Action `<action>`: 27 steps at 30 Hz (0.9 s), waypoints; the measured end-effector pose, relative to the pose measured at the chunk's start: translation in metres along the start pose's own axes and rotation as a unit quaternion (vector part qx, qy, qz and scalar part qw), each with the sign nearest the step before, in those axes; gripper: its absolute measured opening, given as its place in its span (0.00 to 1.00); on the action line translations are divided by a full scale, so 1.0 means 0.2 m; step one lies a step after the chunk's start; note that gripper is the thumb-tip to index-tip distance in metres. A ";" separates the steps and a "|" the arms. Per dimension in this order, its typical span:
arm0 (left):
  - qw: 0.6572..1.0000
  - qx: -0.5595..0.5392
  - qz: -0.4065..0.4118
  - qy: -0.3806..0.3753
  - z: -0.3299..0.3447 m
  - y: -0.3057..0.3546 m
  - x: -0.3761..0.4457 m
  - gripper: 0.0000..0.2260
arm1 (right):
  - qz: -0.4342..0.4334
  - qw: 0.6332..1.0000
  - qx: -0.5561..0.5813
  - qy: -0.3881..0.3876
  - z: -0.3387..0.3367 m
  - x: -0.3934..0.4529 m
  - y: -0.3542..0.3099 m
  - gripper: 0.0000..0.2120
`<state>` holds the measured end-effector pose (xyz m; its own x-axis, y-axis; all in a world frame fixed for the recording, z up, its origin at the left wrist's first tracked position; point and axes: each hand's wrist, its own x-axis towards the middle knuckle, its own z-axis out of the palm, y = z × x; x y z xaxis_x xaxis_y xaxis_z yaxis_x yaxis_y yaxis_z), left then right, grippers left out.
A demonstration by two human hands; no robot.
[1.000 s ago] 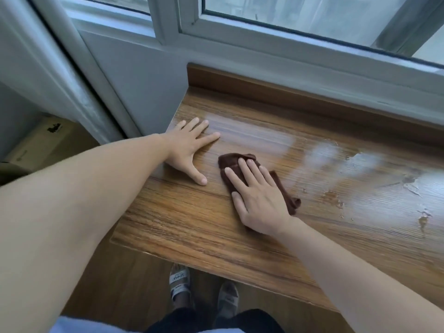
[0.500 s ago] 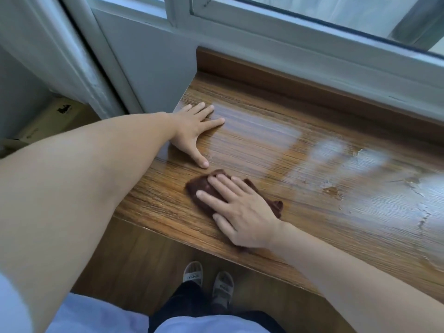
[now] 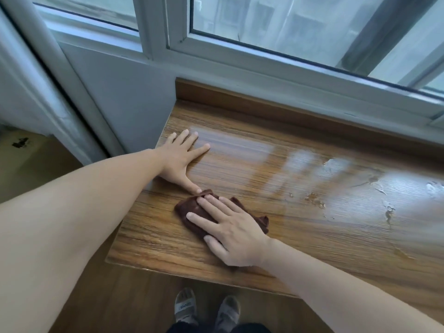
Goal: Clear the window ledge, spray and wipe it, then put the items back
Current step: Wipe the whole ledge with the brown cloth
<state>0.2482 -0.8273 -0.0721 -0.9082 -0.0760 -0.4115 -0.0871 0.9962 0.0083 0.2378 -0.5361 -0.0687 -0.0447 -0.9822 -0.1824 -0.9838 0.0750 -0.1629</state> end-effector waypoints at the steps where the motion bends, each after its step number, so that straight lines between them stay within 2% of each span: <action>1: 1.000 0.002 0.000 0.003 0.01 0.00 0.00 0.63 | 0.022 1.000 0.000 0.007 0.00 0.01 -0.01 0.28; 3: 1.000 -0.005 0.000 -0.001 0.01 0.00 -0.01 0.64 | 0.021 1.000 -0.004 0.008 0.02 -0.04 -0.07 0.28; 5: 1.000 -0.013 0.001 -0.009 -0.01 0.01 -0.02 0.65 | -0.018 1.000 -0.001 -0.001 0.03 -0.12 -0.11 0.28; 9: 1.000 -0.012 0.000 -0.021 -0.04 0.03 -0.03 0.65 | -0.054 0.998 0.011 -0.010 0.01 -0.22 -0.01 0.28; 13: 0.999 -0.003 -0.011 -0.032 -0.07 0.04 -0.03 0.66 | 0.042 0.999 -0.011 0.019 0.03 -0.13 0.27 0.28; 18: 0.999 -0.011 -0.020 -0.044 -0.08 0.05 -0.03 0.66 | 0.178 0.982 -0.013 0.066 -0.05 0.06 0.76 0.29; 22: 0.998 -0.013 -0.029 -0.045 -0.09 0.06 -0.01 0.66 | 0.220 0.973 -0.004 0.073 -0.13 0.20 1.04 0.28; 27: 0.995 0.029 -0.058 -0.077 -0.18 0.12 0.01 0.70 | 0.214 0.976 -0.008 0.046 -0.18 0.32 1.25 0.28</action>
<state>0.2298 -0.8055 -0.0408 -0.8191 -0.1880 -0.5419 -0.1604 0.9821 -0.0983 -0.0173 -0.5870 -0.0864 -0.4660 -0.8733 -0.1423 -0.8744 0.4791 -0.0765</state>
